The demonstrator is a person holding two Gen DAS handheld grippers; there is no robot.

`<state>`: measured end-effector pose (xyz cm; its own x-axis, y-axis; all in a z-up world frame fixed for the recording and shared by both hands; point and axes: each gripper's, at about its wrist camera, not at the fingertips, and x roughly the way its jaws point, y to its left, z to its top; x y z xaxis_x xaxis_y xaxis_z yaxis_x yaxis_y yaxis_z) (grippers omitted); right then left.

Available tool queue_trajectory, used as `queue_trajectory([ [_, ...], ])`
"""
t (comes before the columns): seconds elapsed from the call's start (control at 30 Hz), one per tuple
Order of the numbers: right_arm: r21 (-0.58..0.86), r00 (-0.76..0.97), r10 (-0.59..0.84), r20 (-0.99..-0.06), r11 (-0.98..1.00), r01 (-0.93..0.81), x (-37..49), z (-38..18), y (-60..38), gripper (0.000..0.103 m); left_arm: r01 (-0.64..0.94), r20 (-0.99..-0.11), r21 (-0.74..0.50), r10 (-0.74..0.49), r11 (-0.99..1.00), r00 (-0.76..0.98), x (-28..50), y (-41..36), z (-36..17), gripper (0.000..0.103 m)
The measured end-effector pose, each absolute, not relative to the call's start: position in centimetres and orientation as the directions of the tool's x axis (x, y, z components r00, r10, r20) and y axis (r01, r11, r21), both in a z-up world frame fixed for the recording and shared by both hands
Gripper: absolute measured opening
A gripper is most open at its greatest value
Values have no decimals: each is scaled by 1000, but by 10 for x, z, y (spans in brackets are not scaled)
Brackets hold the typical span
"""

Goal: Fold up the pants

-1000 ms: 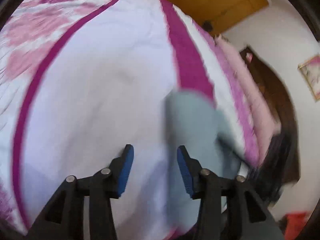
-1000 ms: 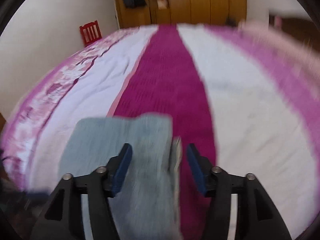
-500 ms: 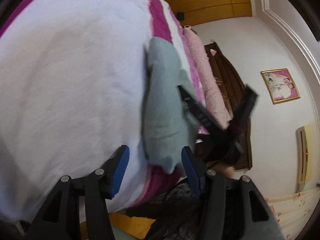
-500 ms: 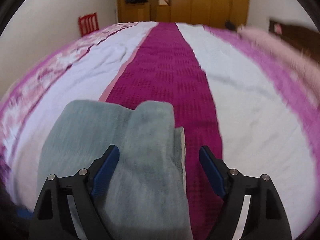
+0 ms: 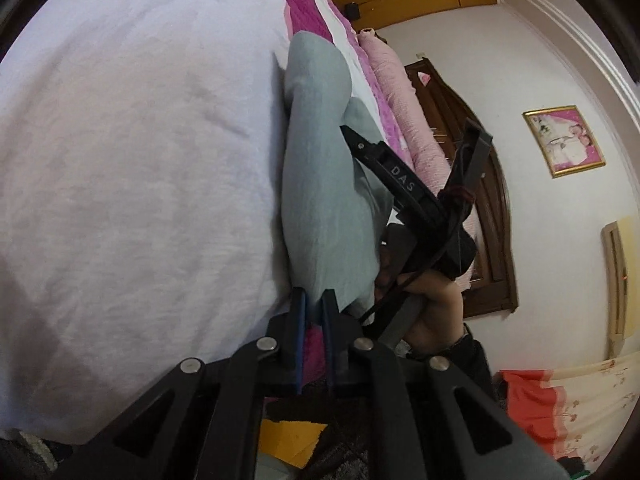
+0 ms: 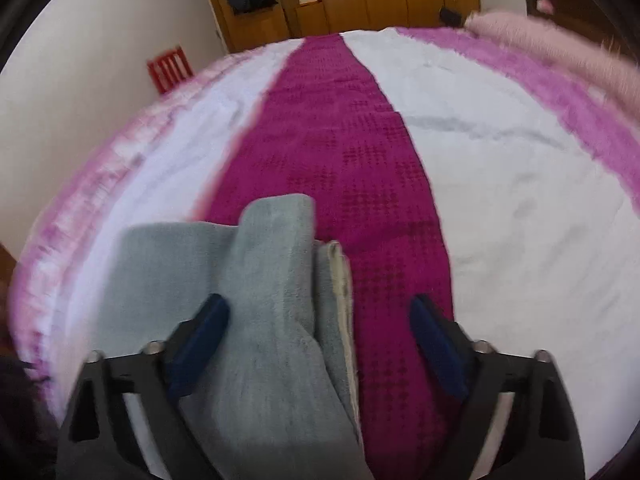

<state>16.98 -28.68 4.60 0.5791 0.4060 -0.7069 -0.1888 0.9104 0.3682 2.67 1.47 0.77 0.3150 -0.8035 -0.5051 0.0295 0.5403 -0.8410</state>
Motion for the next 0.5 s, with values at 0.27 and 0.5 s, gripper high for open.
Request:
queue_trajectory([
  [0.27,785,492,704,-513,616,-64,184,21,-341,16,54,-546,-795,-753,604,368,33,19,21,10],
  [0.5,870,474,753,-456,488,62,189,-14,-352,16,59,-565,-783,-746,620,353,36,10,9,11],
])
